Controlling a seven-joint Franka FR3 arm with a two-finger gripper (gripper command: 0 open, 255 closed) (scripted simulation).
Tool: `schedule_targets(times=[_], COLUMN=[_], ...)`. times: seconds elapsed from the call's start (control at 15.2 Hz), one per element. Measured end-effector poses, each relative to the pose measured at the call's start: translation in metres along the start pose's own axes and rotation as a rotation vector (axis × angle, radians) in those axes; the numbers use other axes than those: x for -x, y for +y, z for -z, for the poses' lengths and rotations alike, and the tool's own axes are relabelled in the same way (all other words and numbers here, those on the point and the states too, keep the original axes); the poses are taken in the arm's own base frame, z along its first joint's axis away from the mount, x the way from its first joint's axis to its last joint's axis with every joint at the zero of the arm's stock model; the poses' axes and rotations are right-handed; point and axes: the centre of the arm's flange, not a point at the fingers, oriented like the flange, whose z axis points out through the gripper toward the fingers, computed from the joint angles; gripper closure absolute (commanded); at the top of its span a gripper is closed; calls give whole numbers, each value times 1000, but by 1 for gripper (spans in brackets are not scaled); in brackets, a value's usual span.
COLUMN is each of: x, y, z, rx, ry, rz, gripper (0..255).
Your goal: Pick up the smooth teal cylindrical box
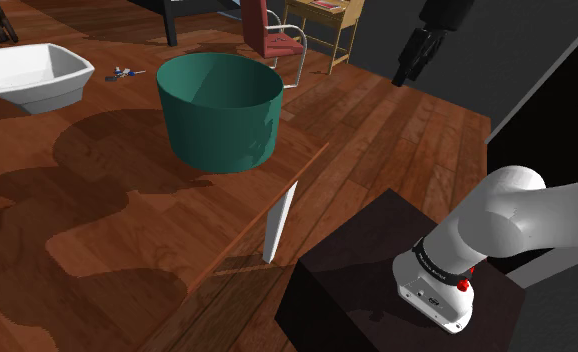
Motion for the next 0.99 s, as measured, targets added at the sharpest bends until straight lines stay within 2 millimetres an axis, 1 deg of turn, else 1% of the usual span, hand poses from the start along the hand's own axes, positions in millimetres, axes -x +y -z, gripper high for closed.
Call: schedule_targets(times=[0.07,0.13,0.2,0.53,0.59,0.66,0.86,0.99], x=[0,-5,-15,-77,-89,-96,-137,-160], y=[0,-1,-4,-19,-27,-31,-42,-47], z=[0,0,-3,-18,-23,-28,-39,-46], rx=[0,2,5,22,25,29,39,46], ry=[0,0,0,0,-1,-1,0,0], rz=[0,0,0,0,1,0,1,1], gripper=[0,0,0,0,0,0,0,0])
